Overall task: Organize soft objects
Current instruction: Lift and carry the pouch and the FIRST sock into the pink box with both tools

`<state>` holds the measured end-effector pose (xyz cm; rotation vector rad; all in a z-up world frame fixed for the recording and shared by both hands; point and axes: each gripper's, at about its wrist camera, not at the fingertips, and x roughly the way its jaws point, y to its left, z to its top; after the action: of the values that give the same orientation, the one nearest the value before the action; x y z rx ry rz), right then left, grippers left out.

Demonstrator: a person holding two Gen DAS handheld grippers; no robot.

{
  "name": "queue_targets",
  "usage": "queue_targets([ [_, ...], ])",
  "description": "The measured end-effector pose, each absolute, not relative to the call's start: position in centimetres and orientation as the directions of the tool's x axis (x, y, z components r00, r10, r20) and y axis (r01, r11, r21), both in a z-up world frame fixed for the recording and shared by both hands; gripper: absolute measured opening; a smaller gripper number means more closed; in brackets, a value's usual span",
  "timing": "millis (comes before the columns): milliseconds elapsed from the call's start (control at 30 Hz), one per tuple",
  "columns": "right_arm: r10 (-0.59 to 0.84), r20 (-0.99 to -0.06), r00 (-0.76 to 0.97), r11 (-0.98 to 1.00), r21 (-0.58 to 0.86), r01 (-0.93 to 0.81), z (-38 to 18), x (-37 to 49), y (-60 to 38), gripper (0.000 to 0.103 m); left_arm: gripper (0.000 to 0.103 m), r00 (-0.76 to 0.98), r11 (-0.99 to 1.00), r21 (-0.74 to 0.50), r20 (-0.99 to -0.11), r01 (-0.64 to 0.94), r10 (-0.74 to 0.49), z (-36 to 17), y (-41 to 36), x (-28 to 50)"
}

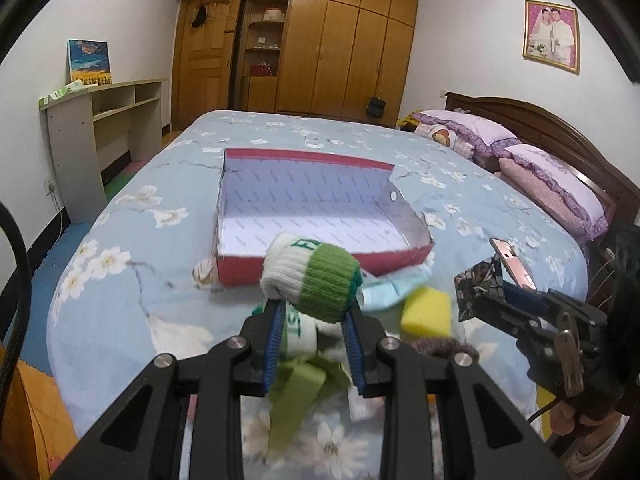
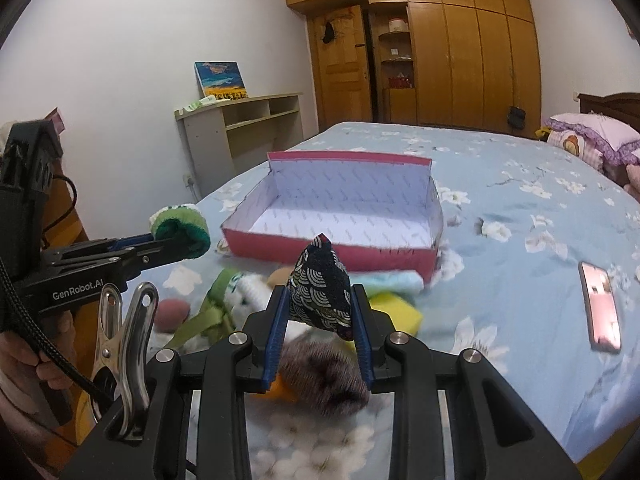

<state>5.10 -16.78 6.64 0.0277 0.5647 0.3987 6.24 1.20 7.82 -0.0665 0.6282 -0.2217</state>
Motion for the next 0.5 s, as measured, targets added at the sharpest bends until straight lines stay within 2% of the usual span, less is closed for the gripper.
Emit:
queue_targets([
  [500, 0.362, -0.52, 0.773, 0.926, 0.107, -0.362, 8.1, 13.5, -16.3, 0.032, 0.029, 0.782, 0.976, -0.115, -0.584, 0.186, -0.218, 9.7, 0.5, 14.9],
])
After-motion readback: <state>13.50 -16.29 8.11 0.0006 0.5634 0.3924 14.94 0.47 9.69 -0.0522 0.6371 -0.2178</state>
